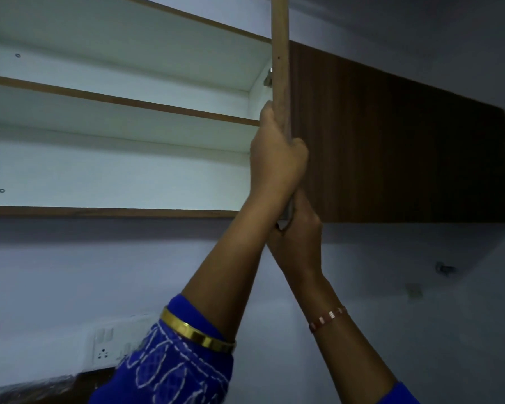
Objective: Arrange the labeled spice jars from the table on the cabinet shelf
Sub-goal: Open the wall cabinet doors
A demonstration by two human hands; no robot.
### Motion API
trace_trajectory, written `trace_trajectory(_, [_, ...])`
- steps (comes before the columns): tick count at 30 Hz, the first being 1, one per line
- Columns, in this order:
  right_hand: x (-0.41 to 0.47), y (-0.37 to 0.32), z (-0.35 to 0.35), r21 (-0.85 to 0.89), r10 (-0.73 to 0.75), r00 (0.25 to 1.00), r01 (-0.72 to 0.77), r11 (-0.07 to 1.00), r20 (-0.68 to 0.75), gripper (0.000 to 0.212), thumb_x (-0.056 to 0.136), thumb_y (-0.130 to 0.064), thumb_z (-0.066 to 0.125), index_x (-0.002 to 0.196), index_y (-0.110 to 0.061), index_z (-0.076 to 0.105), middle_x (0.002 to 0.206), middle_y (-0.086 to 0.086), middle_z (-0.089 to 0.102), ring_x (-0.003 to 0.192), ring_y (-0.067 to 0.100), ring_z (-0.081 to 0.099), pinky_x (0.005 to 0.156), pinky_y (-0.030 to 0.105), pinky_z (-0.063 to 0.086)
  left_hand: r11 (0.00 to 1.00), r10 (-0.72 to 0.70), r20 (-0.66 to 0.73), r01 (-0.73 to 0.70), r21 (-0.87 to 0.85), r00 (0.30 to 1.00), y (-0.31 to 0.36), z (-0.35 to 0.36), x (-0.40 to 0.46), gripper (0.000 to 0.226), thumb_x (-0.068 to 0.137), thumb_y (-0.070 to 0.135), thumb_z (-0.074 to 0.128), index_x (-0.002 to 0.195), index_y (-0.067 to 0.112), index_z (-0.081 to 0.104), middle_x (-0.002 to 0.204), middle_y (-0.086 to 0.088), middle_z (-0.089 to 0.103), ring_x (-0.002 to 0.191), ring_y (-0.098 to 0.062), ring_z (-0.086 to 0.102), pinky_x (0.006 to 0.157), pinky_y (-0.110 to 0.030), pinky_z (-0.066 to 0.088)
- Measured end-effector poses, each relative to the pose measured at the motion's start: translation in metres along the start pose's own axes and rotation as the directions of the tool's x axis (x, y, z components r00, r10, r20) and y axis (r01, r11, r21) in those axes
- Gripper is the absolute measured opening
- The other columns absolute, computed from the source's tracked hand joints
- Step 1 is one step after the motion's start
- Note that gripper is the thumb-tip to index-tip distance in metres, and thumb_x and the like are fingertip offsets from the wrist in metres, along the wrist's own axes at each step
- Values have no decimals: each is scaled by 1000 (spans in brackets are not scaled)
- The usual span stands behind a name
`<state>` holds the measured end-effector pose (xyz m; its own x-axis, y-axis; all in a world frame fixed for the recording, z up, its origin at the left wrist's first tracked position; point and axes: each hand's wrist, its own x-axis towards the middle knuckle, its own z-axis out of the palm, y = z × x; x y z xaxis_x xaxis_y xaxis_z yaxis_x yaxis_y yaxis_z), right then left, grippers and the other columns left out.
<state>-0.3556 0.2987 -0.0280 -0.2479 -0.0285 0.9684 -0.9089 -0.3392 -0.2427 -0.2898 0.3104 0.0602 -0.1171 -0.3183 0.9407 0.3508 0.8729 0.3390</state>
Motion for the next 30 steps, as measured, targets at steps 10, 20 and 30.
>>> trace_trajectory(10, [13,48,-83,251,246,957,-203,946,-152,48,77,3,68,123,3,52,111,15,66,100,28,65,80,24,53,968,104,326,-171,185,940,10,91,-12,87,87,22,57,146,6,-6,158,-11,-1,145,-23,7,114,-30,18])
trace_trajectory(20, [32,110,-151,514,523,818,-349,784,-241,38,71,5,74,100,-15,59,92,-6,62,84,5,61,58,7,52,955,104,555,-239,176,825,-8,174,-16,86,90,46,46,146,9,-9,157,-6,-11,145,-20,-4,117,-36,10])
trace_trajectory(30, [28,114,-153,403,445,871,-337,851,-211,30,77,5,68,105,-2,61,93,2,67,82,5,64,62,7,52,965,135,497,-228,130,857,-21,180,-28,78,94,45,37,146,12,-11,157,-6,-14,145,-21,-10,119,-44,4])
